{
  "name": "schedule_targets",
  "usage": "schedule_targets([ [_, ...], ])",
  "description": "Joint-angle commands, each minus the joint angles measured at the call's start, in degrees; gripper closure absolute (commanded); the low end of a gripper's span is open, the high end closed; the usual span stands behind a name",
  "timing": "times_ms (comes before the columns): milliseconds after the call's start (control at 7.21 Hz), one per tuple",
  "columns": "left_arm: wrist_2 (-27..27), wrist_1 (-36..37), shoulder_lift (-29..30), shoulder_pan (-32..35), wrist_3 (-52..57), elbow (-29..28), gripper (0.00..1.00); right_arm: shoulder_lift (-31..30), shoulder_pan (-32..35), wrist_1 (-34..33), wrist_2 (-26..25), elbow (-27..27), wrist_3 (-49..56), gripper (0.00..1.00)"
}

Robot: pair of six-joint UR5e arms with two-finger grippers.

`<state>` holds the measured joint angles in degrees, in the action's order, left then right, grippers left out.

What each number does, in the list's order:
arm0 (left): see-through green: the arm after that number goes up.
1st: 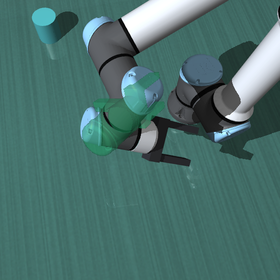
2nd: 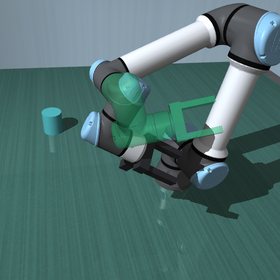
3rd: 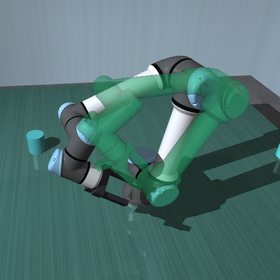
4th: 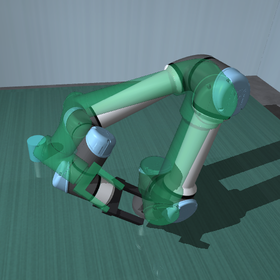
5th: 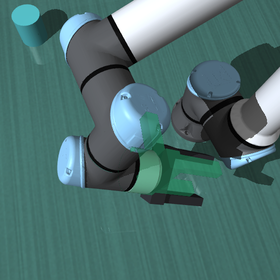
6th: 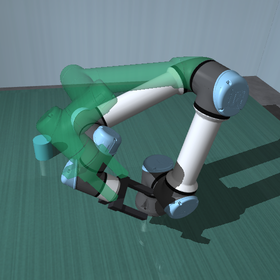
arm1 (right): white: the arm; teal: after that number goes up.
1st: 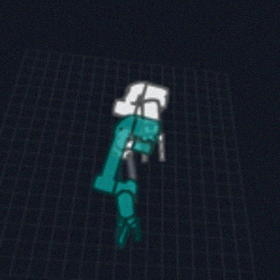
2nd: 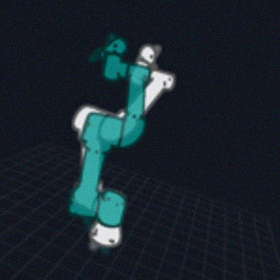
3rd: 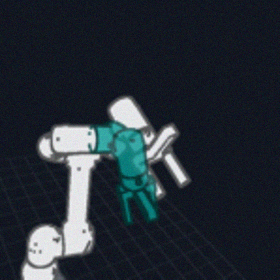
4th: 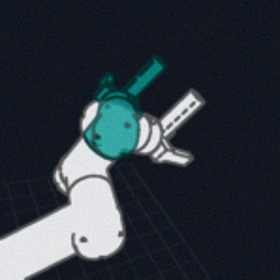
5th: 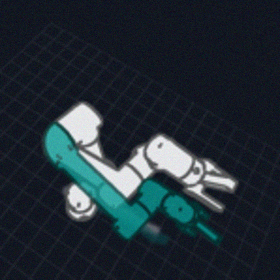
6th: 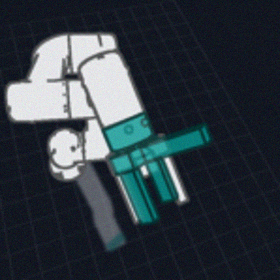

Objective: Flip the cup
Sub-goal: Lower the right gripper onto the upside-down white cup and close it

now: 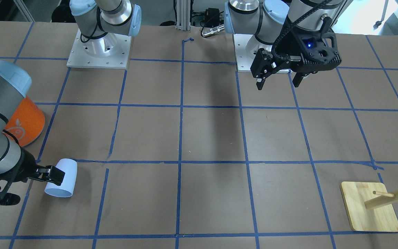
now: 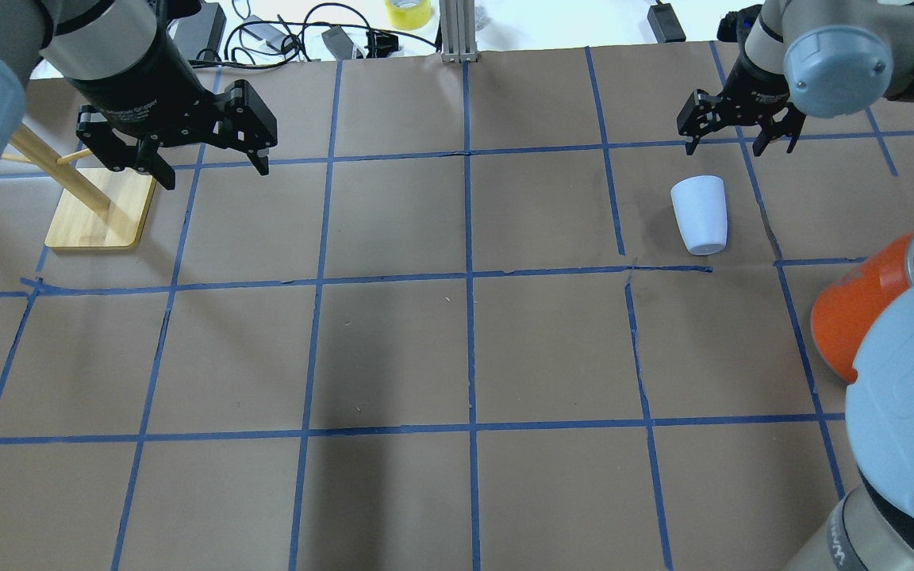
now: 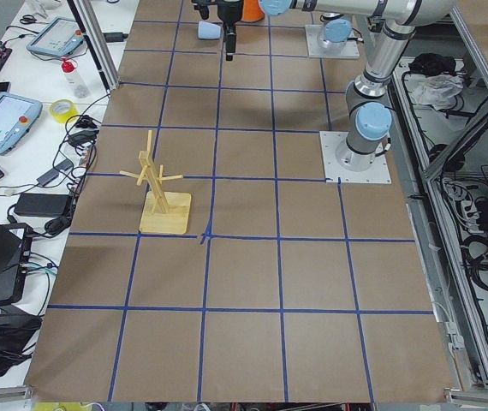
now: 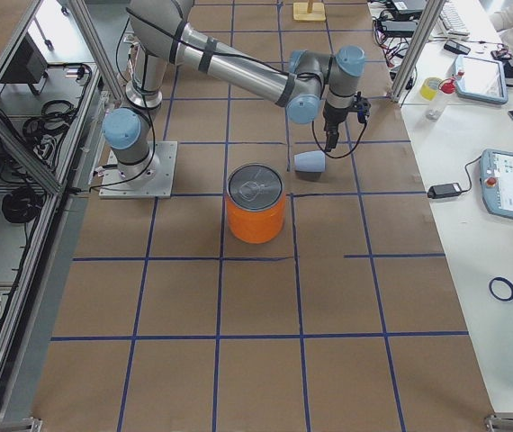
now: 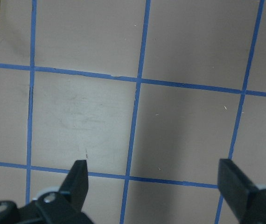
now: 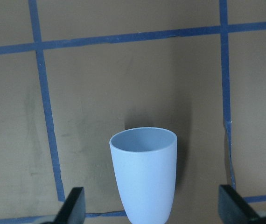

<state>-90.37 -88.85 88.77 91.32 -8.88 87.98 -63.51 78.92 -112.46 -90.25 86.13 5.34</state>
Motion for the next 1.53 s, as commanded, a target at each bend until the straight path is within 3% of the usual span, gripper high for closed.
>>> schedule_targets([
  [0,0.0,0.0,0.0,0.0,0.0,0.0,0.0,1.4,0.1,-6.4,0.2,4.6,-0.3,0.01],
  [555,0.0,0.0,0.0,0.0,0.0,0.0,0.0,2.9,0.0,-7.1,0.1,5.8,1.0,0.01],
  [1387,0.0,0.0,0.0,0.0,0.0,0.0,0.0,5.5,-0.1,-14.4,0.1,8.8,4.0,0.01],
])
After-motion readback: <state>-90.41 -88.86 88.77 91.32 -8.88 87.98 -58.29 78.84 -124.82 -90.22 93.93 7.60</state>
